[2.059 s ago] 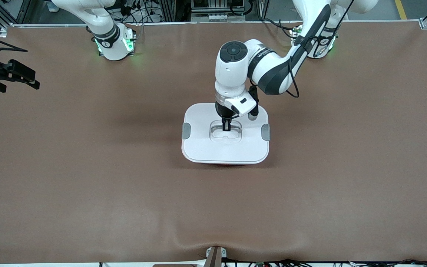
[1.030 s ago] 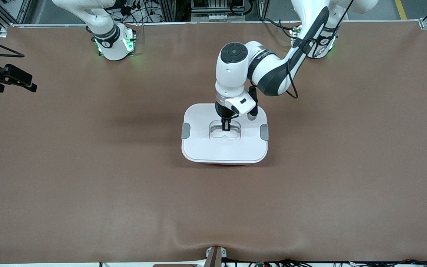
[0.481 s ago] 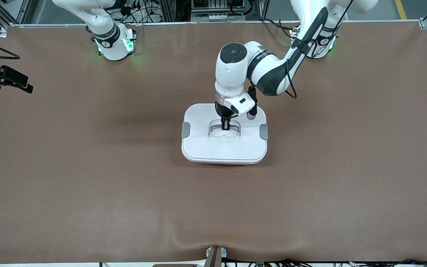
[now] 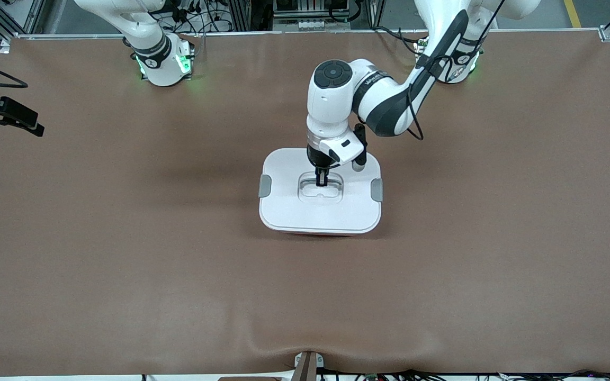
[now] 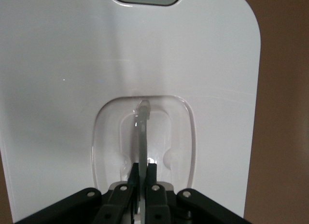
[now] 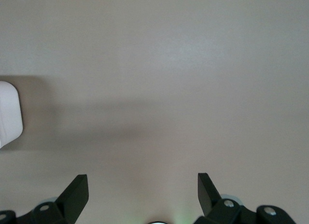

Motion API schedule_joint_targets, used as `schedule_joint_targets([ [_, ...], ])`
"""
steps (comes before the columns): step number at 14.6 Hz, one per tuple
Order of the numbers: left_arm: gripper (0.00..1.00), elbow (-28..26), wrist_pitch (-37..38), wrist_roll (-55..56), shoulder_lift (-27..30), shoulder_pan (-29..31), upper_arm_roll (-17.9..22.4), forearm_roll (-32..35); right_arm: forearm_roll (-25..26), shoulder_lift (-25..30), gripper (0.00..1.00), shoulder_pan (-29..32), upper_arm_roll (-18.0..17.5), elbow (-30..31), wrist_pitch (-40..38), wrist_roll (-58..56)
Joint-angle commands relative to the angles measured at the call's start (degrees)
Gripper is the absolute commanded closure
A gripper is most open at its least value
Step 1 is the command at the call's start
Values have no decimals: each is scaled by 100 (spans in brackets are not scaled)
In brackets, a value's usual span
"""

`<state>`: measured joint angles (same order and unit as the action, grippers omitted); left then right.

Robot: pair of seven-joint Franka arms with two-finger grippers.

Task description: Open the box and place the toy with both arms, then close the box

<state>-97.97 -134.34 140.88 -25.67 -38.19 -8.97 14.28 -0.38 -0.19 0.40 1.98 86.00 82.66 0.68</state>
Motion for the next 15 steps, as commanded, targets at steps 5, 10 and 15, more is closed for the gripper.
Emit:
schedule_joint_targets([
  [5, 100, -144, -128, 334, 98, -48, 18, 207, 135, 46, 0, 38, -84, 110, 128, -7],
  [10, 100, -144, -171, 334, 89, -22, 18, 321, 56, 37, 0, 3, -84, 101, 172, -7],
  [15, 100, -135, -242, 343, 27, -48, 18, 321, 56, 28, 0, -14, -84, 101, 172, -7],
])
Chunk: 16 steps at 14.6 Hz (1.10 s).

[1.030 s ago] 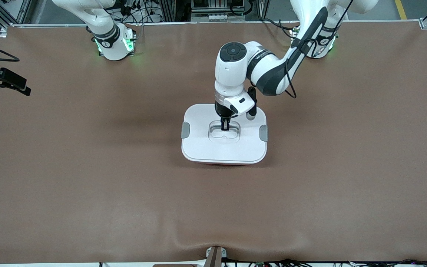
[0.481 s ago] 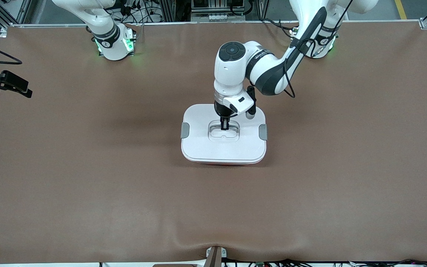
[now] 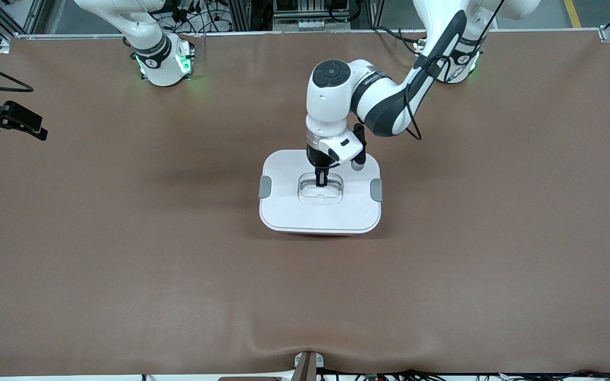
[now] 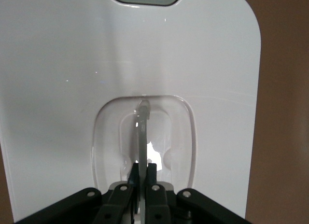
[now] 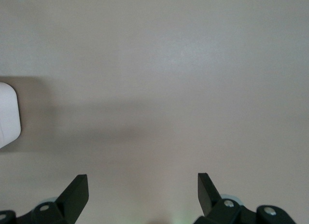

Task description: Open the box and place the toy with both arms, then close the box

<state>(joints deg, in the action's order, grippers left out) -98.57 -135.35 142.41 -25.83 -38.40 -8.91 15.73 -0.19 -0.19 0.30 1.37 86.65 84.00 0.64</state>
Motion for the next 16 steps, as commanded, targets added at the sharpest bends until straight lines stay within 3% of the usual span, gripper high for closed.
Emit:
schedule_joint_targets([
  [1, 100, -65, -141, 234, 34, -36, 12, 167, 37, 28, 0, -4, -22, 44, 37, -2],
  [16, 97, -66, -150, 287, -10, -27, 12, 167, 37, 10, 0, -57, -31, 62, 11, 6],
])
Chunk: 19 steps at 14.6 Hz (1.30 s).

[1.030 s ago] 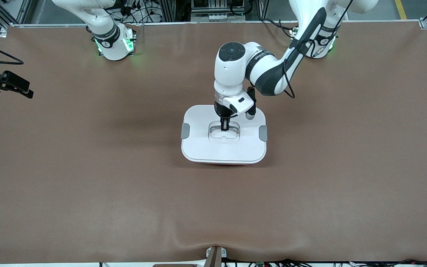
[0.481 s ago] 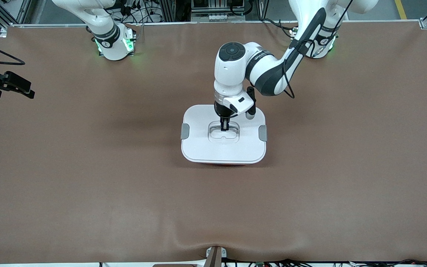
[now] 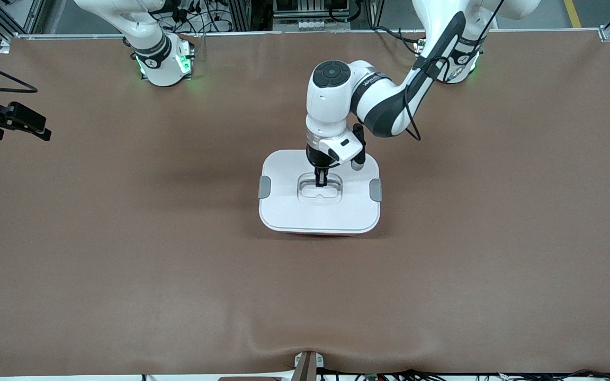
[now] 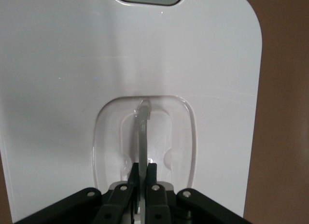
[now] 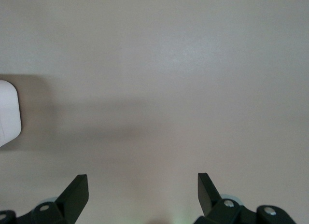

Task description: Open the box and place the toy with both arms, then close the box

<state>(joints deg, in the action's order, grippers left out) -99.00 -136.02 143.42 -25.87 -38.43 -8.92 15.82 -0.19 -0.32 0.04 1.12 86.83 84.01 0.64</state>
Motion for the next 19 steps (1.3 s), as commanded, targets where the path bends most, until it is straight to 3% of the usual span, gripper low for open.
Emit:
schedule_joint_targets([
  [1, 79, -5, -66, 204, -6, -25, 13, 140, 37, 24, 0, -22, -6, 44, 11, 7],
  [2, 58, 21, -57, 274, 3, 2, 13, 105, 37, 24, 0, -22, -6, 44, 2, 7],
  [4, 4, 30, -48, 292, 38, 28, 13, 79, 37, 24, 0, -13, -6, 44, -7, 7],
  [5, 0, 47, -39, 283, 55, 37, 13, 70, 37, 24, 0, -4, -6, 35, -7, -2],
  [13, 0, 496, 663, 134, 231, 142, 21, 70, 37, 24, 0, 57, 29, 35, 370, 7],
  [19, 0, 697, 1506, -1348, 521, 537, 13, -271, 37, 24, 0, 40, 29, 35, 327, 7],
])
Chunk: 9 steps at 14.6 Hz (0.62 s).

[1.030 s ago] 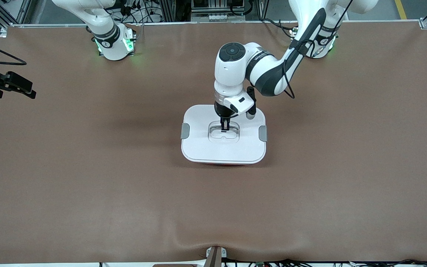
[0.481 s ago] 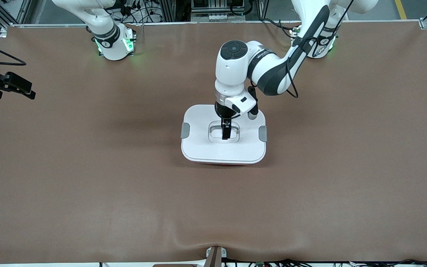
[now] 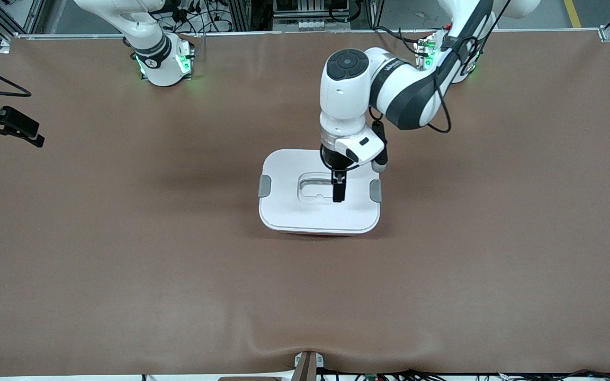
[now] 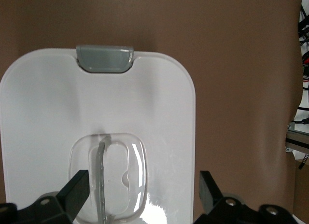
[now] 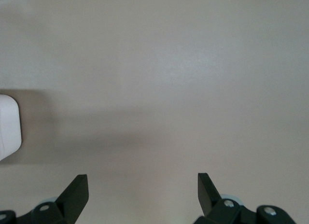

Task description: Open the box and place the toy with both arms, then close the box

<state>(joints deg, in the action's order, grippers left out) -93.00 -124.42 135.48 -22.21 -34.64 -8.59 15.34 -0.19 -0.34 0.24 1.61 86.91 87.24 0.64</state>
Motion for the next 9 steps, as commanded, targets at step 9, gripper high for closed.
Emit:
schedule_joint_targets([
  [9, 0, 194, 1042, -2972, 727, 1221, -29, -1111, 37, 25, 0, 29, -20, 28, -14, -2],
])
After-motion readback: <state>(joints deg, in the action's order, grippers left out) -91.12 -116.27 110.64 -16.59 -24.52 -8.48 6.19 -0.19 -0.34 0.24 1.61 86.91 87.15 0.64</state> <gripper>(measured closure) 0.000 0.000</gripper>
